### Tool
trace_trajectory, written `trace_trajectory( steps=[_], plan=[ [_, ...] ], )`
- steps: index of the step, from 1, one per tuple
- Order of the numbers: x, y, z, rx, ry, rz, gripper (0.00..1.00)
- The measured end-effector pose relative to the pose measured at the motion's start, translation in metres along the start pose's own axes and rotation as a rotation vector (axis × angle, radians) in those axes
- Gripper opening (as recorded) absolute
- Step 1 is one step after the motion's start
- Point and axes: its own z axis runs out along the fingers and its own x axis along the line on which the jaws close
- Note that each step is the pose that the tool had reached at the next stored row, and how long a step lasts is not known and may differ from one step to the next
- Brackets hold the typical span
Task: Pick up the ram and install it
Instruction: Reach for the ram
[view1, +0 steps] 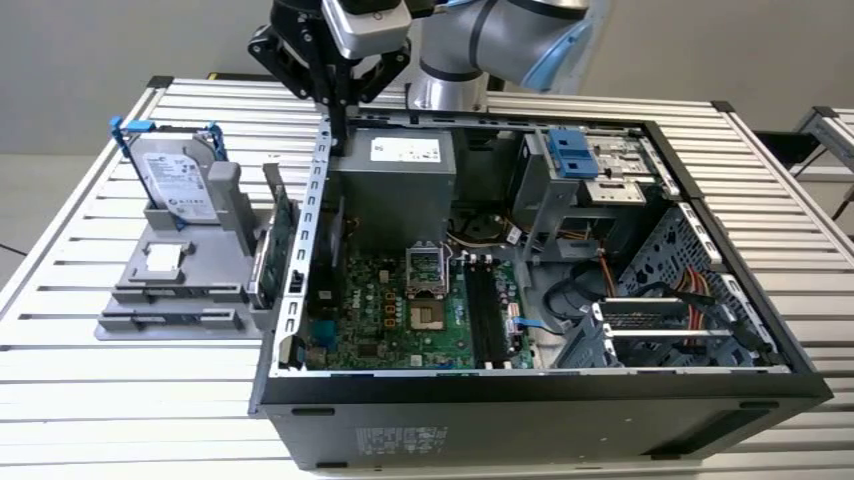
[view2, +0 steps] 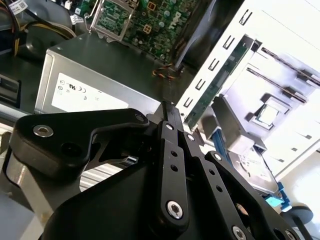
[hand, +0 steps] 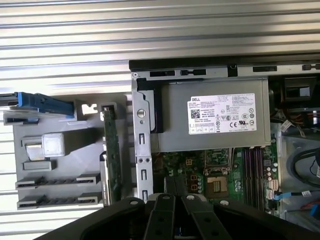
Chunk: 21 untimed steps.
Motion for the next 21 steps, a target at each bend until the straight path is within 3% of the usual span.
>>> trace_trajectory(
  steps=[21],
  plan=[
    [0.0231, -0.0016, -0.0005, -0.0001, -0.0001, 0.000, 0.00]
  ],
)
